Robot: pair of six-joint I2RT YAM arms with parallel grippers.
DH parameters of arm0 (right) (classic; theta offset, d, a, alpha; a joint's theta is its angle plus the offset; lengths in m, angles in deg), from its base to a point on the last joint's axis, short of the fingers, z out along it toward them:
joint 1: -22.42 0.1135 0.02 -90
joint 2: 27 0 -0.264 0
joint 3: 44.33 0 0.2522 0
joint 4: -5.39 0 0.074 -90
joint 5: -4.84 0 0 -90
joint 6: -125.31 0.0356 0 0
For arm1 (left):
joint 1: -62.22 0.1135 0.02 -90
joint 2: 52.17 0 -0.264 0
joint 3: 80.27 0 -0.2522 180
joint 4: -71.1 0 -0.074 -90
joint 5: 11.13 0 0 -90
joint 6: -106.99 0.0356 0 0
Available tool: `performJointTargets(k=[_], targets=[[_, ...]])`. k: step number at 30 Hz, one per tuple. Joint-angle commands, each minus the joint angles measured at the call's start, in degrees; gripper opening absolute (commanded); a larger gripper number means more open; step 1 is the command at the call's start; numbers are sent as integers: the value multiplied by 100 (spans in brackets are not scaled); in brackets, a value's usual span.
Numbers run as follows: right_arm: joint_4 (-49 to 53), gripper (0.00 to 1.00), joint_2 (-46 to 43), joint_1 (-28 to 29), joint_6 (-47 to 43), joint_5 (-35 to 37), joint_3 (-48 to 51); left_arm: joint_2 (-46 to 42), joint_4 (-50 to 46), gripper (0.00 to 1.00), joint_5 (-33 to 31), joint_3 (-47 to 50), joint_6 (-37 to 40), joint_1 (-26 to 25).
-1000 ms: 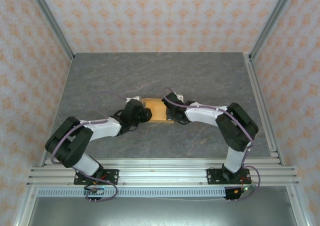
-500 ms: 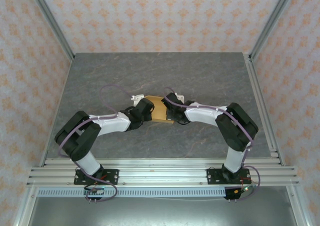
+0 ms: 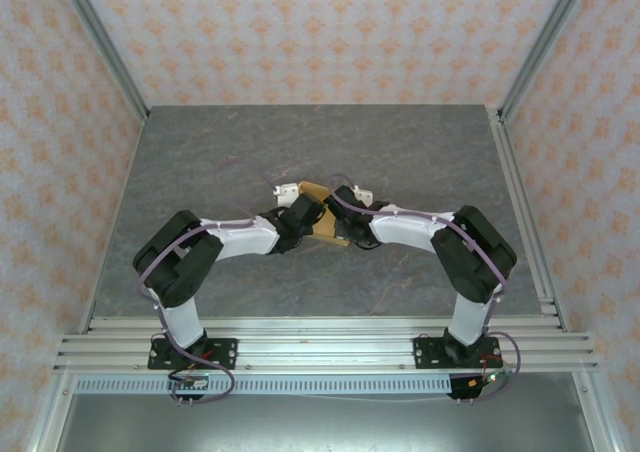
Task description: Fold the paper box
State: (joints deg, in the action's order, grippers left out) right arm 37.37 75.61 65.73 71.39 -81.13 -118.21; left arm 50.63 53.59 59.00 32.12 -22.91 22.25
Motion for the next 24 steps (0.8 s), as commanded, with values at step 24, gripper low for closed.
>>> performJointTargets(k=[24], targets=[[801,1,6,292,-527,84,-170,449,-2411,2,-550,-788,-101,-172]])
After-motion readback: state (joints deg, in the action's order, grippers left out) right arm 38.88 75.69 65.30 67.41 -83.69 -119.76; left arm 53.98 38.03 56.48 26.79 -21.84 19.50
